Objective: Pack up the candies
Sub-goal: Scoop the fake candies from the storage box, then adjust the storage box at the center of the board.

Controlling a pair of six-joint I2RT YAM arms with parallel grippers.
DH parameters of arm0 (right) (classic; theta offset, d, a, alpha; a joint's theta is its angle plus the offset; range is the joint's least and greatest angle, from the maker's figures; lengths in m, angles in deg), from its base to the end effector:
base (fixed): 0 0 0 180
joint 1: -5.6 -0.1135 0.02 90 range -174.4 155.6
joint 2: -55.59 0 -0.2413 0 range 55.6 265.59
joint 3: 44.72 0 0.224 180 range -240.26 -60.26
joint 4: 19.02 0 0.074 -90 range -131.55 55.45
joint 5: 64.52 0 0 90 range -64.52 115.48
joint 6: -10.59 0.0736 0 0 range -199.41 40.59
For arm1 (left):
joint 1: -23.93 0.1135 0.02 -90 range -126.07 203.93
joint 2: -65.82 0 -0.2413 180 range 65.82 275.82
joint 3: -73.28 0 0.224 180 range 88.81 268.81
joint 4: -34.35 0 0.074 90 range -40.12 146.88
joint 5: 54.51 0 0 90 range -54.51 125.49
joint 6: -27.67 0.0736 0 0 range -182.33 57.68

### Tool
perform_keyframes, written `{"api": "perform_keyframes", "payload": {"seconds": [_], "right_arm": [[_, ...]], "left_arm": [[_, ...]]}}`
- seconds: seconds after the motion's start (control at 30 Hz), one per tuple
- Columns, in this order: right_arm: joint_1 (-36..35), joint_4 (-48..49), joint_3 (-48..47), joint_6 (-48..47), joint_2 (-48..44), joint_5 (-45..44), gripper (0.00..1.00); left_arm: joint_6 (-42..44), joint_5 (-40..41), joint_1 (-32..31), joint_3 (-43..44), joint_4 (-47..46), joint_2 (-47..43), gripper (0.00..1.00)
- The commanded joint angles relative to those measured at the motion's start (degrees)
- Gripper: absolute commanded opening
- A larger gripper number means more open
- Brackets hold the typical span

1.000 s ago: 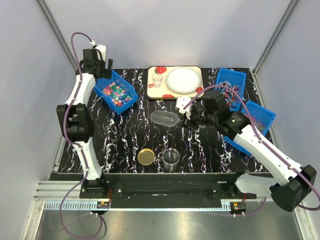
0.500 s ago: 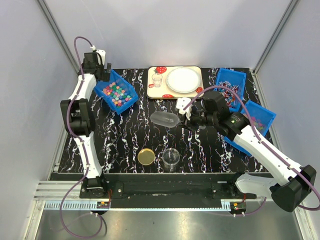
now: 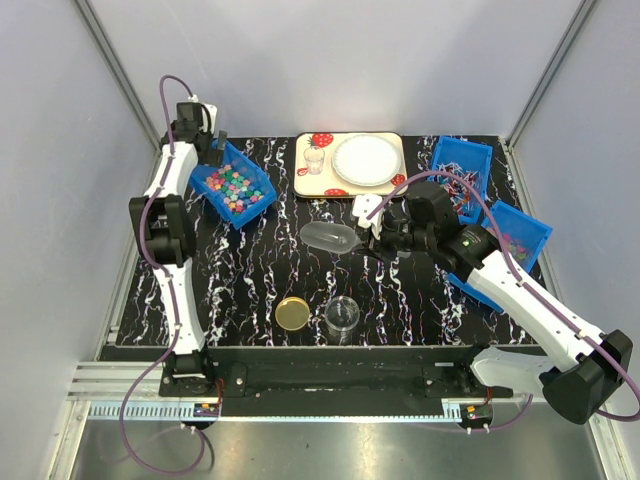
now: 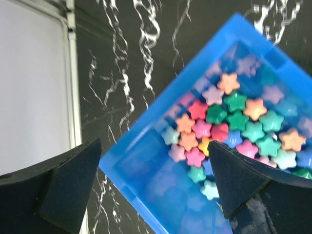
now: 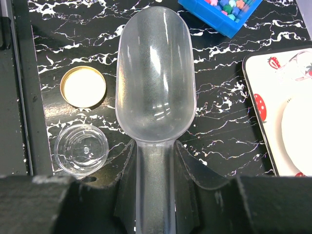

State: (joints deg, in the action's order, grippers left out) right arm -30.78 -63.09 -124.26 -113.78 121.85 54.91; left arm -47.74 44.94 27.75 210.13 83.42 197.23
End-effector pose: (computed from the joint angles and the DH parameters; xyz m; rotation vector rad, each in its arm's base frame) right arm 0.1875 0.1830 0.3151 -1.4413 1.4997 0.5607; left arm 0.5068 0.0459 0.2146 0.1374 2.3421 0.3519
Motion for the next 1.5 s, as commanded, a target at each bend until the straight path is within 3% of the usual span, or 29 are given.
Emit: {"api": "perform_keyframes", "payload": {"seconds": [0.0, 0.13, 0.5, 0.7, 0.83, 0.9, 0.97, 1.17, 1.47], "right_arm": [[-0.4, 2.3, -0.7, 0.7, -1.6, 0.2, 0.0], [-0.4, 2.3, -0.9, 0.8, -1.7, 0.4, 0.0], [-0.4, 2.1, -0.9, 0.9, -2.3, 0.5, 0.0], [-0.4, 2.0, -0.9, 0.9, -3.1, 0.4, 0.0], [-0.4, 2.0, -0.8, 1.0, -3.3, 0.5, 0.0], [-0.4, 2.0, -0.9, 0.9, -3.4, 0.5, 0.0], [-0.4, 2.0, -0.9, 1.0, -3.2, 0.6, 0.0], [-0.4, 1.7, -1.0, 1.0, -3.4, 0.6, 0.0], [-0.4, 1.7, -0.9, 0.9, -3.2, 0.4, 0.0]], "left_arm": [[0.0, 1.8, -0.5, 3.0, 2.5, 0.3, 0.98], [-0.2, 1.3, -0.7, 4.5, 5.5, 1.6, 0.94], [-2.0, -5.3, -0.8, 4.4, 13.4, 1.2, 0.54], [-2.0, -7.4, -0.8, 1.5, 15.8, -0.8, 0.4], [-2.2, -8.1, -0.8, 0.2, 18.0, -3.2, 0.41], [-1.7, -7.0, -0.9, 0.6, 18.6, -4.0, 0.5], [-1.4, -6.2, -0.8, 0.9, 18.8, -4.4, 0.64], [-1.6, -4.2, -0.8, 3.2, 17.5, -3.1, 0.82], [-1.9, -0.1, -1.4, 5.5, 16.3, 1.6, 0.86]]}}
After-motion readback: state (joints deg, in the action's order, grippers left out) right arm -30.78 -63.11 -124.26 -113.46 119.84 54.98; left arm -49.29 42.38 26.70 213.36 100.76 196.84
